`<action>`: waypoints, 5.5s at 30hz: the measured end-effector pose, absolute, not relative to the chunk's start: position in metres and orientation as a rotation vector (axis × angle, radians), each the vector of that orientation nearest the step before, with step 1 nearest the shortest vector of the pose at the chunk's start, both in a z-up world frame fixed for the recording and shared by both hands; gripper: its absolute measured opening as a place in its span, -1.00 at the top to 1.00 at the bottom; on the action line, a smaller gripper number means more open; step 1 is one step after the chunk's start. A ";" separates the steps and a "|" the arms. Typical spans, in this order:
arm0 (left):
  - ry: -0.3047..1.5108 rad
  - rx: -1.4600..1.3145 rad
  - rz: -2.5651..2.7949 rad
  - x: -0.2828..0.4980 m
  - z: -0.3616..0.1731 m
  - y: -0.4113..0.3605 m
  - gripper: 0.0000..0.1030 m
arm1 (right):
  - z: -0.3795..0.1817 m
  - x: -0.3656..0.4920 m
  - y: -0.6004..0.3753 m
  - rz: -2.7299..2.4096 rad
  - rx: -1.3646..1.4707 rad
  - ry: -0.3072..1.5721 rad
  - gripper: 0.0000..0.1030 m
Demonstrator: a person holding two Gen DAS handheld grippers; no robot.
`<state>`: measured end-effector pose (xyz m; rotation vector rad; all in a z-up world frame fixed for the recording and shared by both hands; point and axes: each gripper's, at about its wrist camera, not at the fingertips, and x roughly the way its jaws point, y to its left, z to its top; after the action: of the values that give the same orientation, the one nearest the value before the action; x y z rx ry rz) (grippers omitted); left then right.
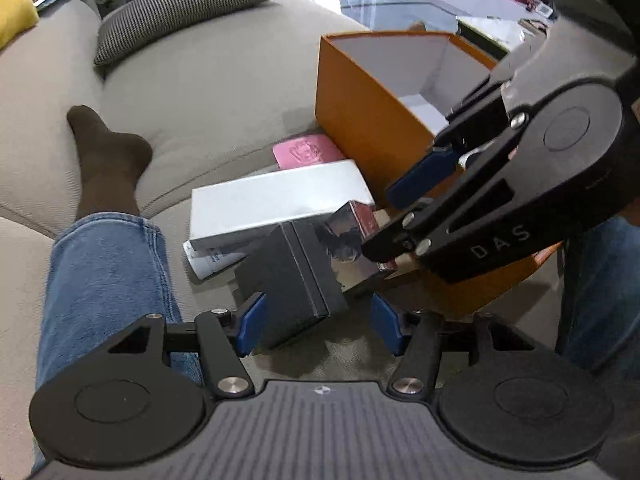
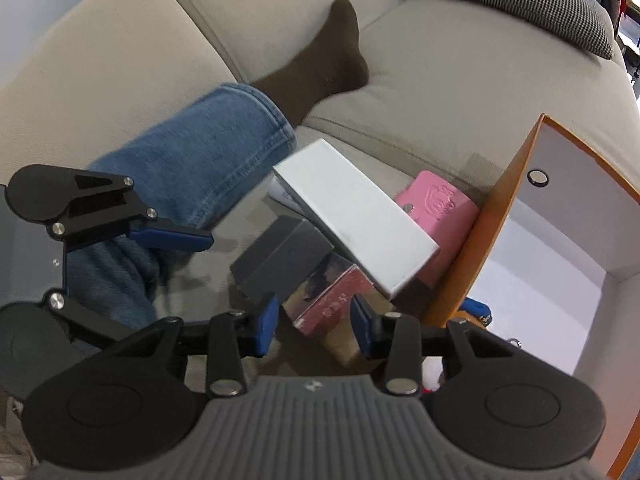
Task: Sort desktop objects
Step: 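Move the left tool to the dark box while the right tool approaches, then grasp the dark gray box with the left gripper while the right grasps the maroon box, then lift and carry both boxes over the orange box with both grippers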
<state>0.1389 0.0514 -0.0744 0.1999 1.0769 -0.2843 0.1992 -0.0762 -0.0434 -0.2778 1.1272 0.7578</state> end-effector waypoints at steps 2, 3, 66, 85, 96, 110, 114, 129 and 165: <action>1.088 0.211 -0.291 0.142 -0.081 0.050 -0.32 | -0.047 0.203 -0.073 0.751 -0.299 1.132 0.17; 1.093 0.212 -0.293 0.143 -0.084 0.049 -0.33 | -0.048 0.204 -0.073 0.751 -0.309 1.134 0.17; 1.093 -0.126 -0.113 0.129 -0.101 0.120 0.19 | -0.086 0.213 -0.039 0.452 -0.119 1.235 0.16; 1.095 -0.131 -0.096 0.147 -0.100 0.128 0.18 | -0.089 0.214 -0.035 0.480 0.109 1.256 0.40; 1.046 -0.144 -0.077 0.136 -0.072 0.126 0.25 | -0.070 0.205 -0.051 0.554 0.114 1.199 0.54; 0.897 -0.190 -0.262 0.151 0.020 0.058 0.25 | 0.033 0.175 -0.156 0.518 0.171 0.905 0.54; 0.926 -0.193 -0.339 0.183 0.019 0.017 0.25 | 0.045 0.180 -0.199 0.419 0.164 0.858 0.54; 1.141 -0.201 -0.326 0.298 -0.067 -0.067 0.25 | -0.049 0.271 -0.271 0.213 0.085 0.948 0.54; 1.160 -0.246 -0.304 0.320 -0.101 -0.076 0.25 | -0.079 0.272 -0.253 0.214 -0.140 1.012 0.52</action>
<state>0.3197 -0.0764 -0.1010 -0.2457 1.1599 -0.3040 0.2724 -0.2534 -0.0785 -0.1401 1.0123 0.2140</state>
